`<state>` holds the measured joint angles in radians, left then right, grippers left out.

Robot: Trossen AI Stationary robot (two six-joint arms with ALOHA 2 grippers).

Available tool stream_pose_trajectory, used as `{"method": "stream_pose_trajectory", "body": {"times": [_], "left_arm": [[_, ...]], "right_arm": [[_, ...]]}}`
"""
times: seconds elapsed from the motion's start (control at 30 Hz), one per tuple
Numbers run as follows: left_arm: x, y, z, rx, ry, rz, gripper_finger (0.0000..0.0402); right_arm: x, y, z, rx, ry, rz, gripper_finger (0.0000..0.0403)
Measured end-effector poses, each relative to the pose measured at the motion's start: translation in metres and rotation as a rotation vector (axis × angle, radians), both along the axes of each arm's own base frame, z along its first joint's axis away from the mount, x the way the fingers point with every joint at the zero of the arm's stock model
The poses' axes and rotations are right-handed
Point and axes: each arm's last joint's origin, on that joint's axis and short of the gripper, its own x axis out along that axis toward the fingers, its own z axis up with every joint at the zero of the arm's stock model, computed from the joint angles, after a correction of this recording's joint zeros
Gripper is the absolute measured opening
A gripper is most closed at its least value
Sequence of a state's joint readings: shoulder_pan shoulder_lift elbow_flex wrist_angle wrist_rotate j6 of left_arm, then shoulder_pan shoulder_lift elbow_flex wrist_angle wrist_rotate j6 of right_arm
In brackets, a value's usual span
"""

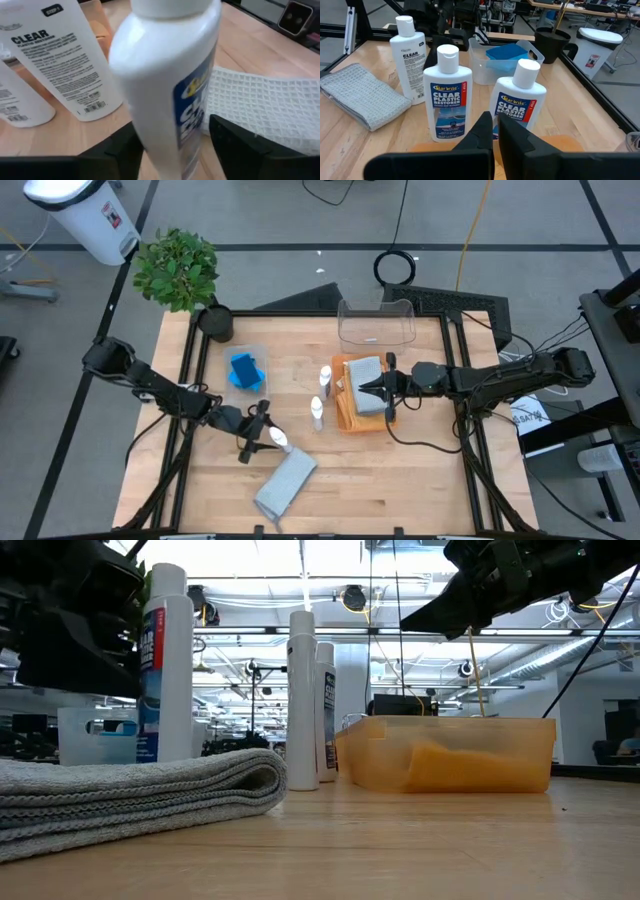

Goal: Pick & Place Kitchen Items
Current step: Adjust the white plastic restorer bottle

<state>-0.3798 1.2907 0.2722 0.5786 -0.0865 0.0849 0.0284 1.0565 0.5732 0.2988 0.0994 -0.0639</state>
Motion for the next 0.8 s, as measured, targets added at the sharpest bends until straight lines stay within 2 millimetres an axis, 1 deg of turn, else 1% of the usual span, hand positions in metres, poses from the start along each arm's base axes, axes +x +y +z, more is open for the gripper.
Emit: {"method": "stream_pose_trajectory", "body": {"times": [0.17,0.27,0.57,0.8], "left_arm": [[0.000,0.000,0.000,0.009,-0.005,-0.005,0.0168],[0.000,0.001,0.000,0.018,-0.011,0.022,0.0151],[0.002,0.009,0.001,0.100,-0.041,0.284,0.0144],[0.008,0.029,0.002,-0.028,-0.053,0.466,0.0143]], "right_arm": [[0.000,0.000,0.000,0.000,-0.001,0.000,0.0004],[0.000,0.000,0.000,0.001,0.000,0.000,0.0004],[0.000,0.000,0.000,0.003,0.000,0.000,0.0004],[0.000,0.000,0.000,0.024,-0.001,-0.006,0.0004]]}}
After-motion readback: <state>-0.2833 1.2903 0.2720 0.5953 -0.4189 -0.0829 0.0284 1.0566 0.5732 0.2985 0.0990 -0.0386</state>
